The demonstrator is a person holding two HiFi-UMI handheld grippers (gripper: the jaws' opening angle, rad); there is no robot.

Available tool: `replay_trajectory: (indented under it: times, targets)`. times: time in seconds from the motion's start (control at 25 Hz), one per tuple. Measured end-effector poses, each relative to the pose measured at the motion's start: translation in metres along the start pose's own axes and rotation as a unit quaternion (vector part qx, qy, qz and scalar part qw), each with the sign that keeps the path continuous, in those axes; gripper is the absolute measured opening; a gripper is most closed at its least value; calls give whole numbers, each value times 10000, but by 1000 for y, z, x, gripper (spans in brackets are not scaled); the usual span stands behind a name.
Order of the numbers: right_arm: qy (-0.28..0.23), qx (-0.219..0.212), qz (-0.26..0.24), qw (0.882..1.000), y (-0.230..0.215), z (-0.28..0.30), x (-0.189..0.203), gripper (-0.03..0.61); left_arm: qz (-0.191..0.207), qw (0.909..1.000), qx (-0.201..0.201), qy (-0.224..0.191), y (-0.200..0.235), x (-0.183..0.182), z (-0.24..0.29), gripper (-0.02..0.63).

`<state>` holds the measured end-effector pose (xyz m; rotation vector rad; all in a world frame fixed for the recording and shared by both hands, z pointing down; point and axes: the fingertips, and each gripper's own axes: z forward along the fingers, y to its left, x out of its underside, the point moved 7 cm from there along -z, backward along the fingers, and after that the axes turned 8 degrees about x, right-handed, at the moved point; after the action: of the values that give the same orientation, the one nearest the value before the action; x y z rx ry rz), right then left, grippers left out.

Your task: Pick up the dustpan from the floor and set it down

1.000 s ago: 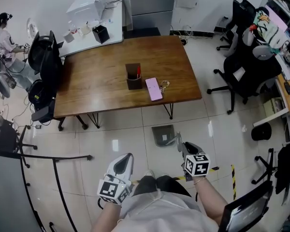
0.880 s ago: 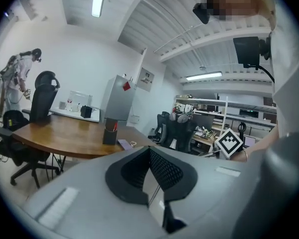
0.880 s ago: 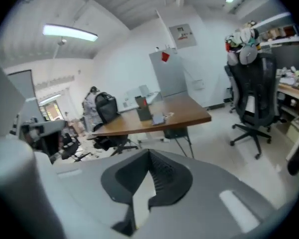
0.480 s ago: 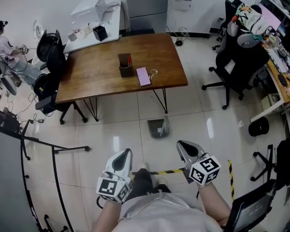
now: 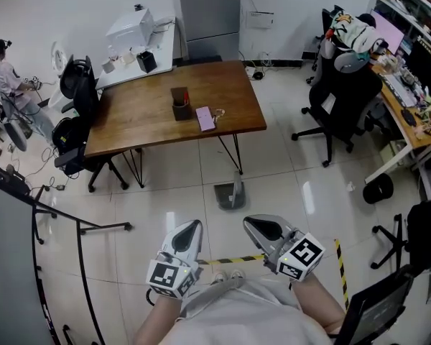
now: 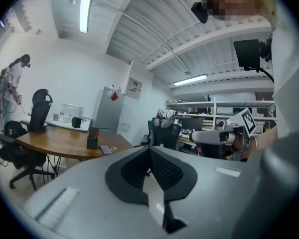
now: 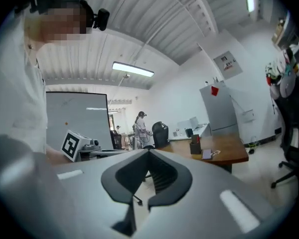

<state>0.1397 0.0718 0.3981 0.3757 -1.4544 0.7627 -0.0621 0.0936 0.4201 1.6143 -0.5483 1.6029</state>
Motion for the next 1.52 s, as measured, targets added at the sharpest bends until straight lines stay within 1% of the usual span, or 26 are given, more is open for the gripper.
replay_trajectory:
  times: [0.12, 0.24, 0.4, 0.48, 0.56, 0.72, 0.88, 1.12, 1.28, 1.52]
  targets:
    - [42, 222, -216, 9995, 7, 1, -6, 2, 110, 9999, 79, -90, -4, -9, 1, 15]
    - [119, 374, -355, 9986, 9, 4, -4, 2, 195, 9996, 100, -158, -4, -19, 0, 15]
    - [241, 667, -175, 9973, 3, 1, 1, 2, 214, 9992, 175, -283, -4, -28, -3, 15]
    - [239, 836, -76, 9962, -2, -1, 2, 2, 223, 9992, 222, -255, -5, -31, -3, 15]
    - [222, 930, -92, 9954, -3, -4, 1, 2, 228, 9990, 307, -231, -8, -29, -2, 15]
    - [199, 967, -256, 9948, -2, -5, -5, 2, 238, 9987, 419, -146, -12, -21, 3, 15]
    - [217, 1003, -355, 9941, 3, -2, -6, 2, 294, 9986, 423, -146, -13, -22, 4, 15]
    - [238, 978, -593, 9931, 8, 3, -6, 2, 270, 9987, 425, -97, -17, -26, 9, 15]
    - [295, 1068, -670, 9916, 12, 6, 1, 2, 270, 9984, 487, -66, -17, -19, 11, 15]
    - [365, 1003, -855, 9906, 22, 13, 1, 2, 244, 9986, 460, -50, -17, -23, 10, 15]
